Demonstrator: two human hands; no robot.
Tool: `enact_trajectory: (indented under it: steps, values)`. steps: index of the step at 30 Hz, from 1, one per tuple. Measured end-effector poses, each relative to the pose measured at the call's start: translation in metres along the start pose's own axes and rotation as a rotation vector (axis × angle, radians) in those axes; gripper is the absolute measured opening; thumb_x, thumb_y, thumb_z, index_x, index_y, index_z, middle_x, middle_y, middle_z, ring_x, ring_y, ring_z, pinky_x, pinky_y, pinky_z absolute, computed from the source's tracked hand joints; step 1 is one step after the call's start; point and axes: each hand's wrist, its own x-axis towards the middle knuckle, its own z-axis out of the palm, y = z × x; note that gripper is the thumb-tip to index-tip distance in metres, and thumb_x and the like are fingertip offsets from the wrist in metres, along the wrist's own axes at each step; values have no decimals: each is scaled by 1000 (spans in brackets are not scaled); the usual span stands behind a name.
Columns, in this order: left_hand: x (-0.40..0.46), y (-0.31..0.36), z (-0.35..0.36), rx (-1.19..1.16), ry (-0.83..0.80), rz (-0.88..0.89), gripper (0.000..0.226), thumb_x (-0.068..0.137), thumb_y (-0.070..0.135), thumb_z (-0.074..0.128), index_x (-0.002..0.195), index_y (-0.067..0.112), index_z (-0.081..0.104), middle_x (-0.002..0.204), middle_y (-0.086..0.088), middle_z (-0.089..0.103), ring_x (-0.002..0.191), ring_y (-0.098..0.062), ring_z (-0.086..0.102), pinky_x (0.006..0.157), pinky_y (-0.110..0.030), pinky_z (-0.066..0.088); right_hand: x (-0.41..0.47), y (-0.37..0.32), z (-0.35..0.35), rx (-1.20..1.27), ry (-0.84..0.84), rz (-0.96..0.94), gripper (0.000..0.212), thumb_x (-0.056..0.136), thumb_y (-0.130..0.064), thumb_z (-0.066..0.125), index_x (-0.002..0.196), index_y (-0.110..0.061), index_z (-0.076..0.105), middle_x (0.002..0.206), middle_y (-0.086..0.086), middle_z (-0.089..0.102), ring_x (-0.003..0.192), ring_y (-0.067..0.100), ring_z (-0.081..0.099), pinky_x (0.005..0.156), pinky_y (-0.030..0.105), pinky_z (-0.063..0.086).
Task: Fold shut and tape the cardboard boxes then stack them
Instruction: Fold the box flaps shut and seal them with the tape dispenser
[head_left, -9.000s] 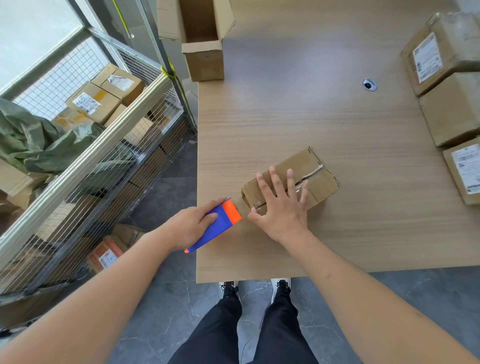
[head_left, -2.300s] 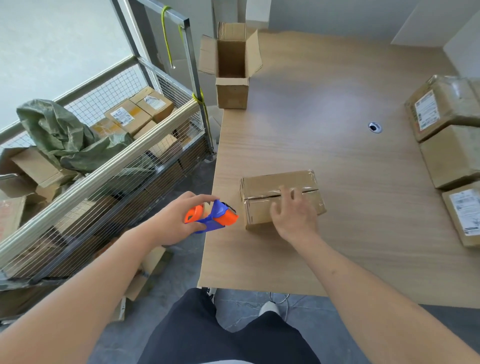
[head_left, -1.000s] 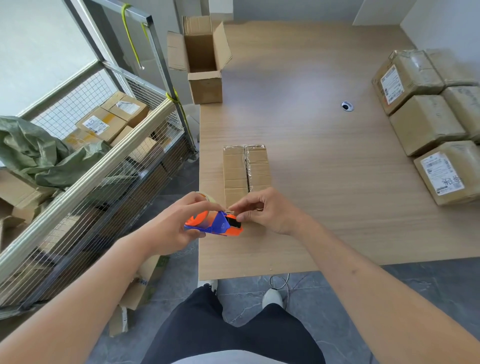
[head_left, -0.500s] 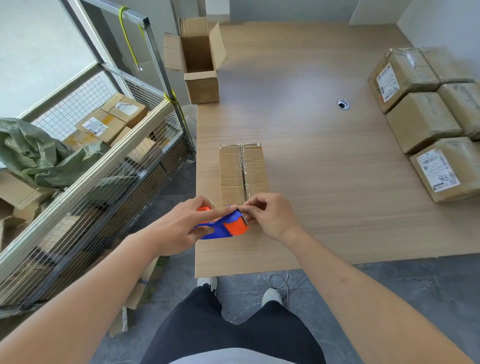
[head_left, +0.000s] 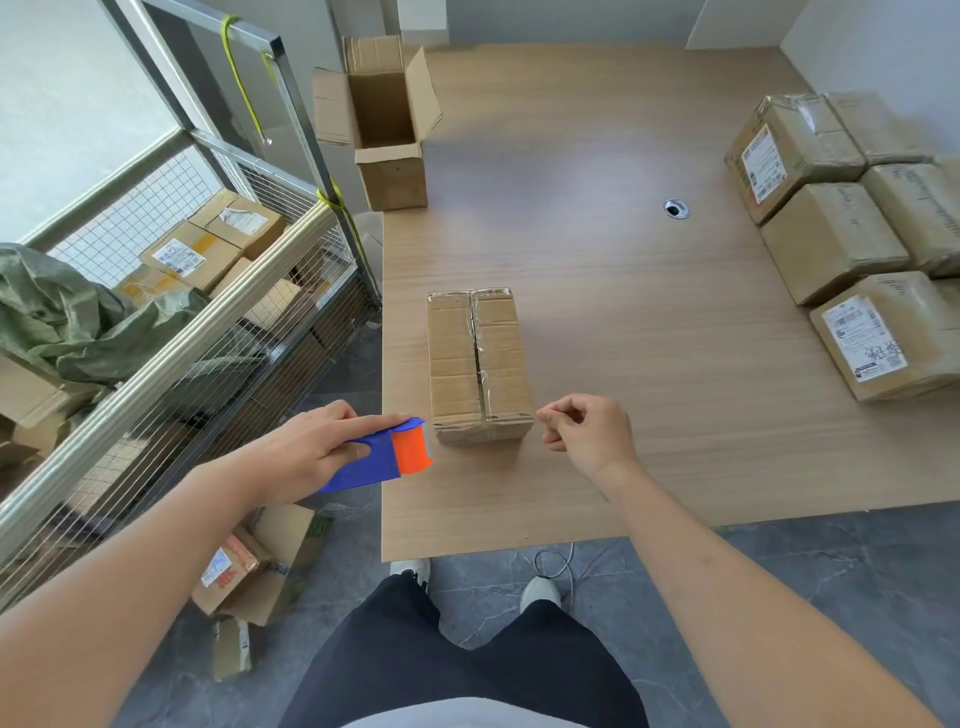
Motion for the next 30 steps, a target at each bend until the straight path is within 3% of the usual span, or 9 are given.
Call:
enact_trajectory:
  steps: [10,16,18,20,22,24,26,28,30]
  values:
    - [39,-1,9,71,-59,-123,53,110,39,35,143,75,15,105,5,46,95,-17,52,94,-42,43,25,19,15,-63,14,60,14,87,-9,79,75,-18,78,69,2,74,58,24,71,63,39,65]
    - [53,-4,9,61,-93,-149,52,110,38,36,144,73,19,105,5,47,93,-15,53,92,-42,44,35,33,17,15,-8,69,10,84,-21,84,78,-28,79,77,-6,78,62,12,71,59,26,56]
    - [55,-5,7,54,-104,-158,52,109,37,37,145,72,21,105,6,47,93,-15,53,93,-42,44,38,36,17,32,-50,103,16,86,-28,82,102,-27,79,104,-3,78,78,12,72,67,29,58]
    - [57,-5,6,46,-111,-165,52,109,36,37,145,71,22,105,6,47,93,-15,52,93,-42,43,38,39,15,-23,-124,143,54,89,-38,77,139,-26,61,132,-8,64,100,19,69,76,37,61]
    - [57,-4,5,35,-110,-167,53,109,36,37,143,73,23,104,7,47,93,-15,52,92,-41,43,36,38,14,-119,-118,27,65,93,-40,73,151,-31,45,141,-13,55,107,16,63,91,38,57]
    - [57,-3,5,20,-107,-163,53,109,36,38,141,76,22,104,7,47,92,-14,52,89,-39,42,33,35,19,-307,-39,-271,60,96,-40,66,151,-33,44,148,-12,50,120,12,56,107,37,47]
    - [59,-1,6,-6,-103,-161,54,109,36,38,139,77,22,104,6,47,91,-13,51,85,-37,40,33,26,32,-579,-47,-584,63,98,-47,54,156,-34,34,164,-7,32,147,17,34,122,38,27]
    - [61,1,6,-36,-95,-159,55,109,36,38,135,81,20,104,5,47,92,-12,51,85,-36,39,36,20,52,-813,-172,-770,69,101,-56,45,161,-39,18,172,-5,6,158,21,7,127,40,7]
    - [61,2,9,-71,-90,-153,59,109,35,39,128,87,18,106,5,48,94,-12,51,87,-36,39,41,23,68,-971,-254,-832,68,104,-55,43,162,-42,11,172,-2,-5,158,25,-4,128,45,1]
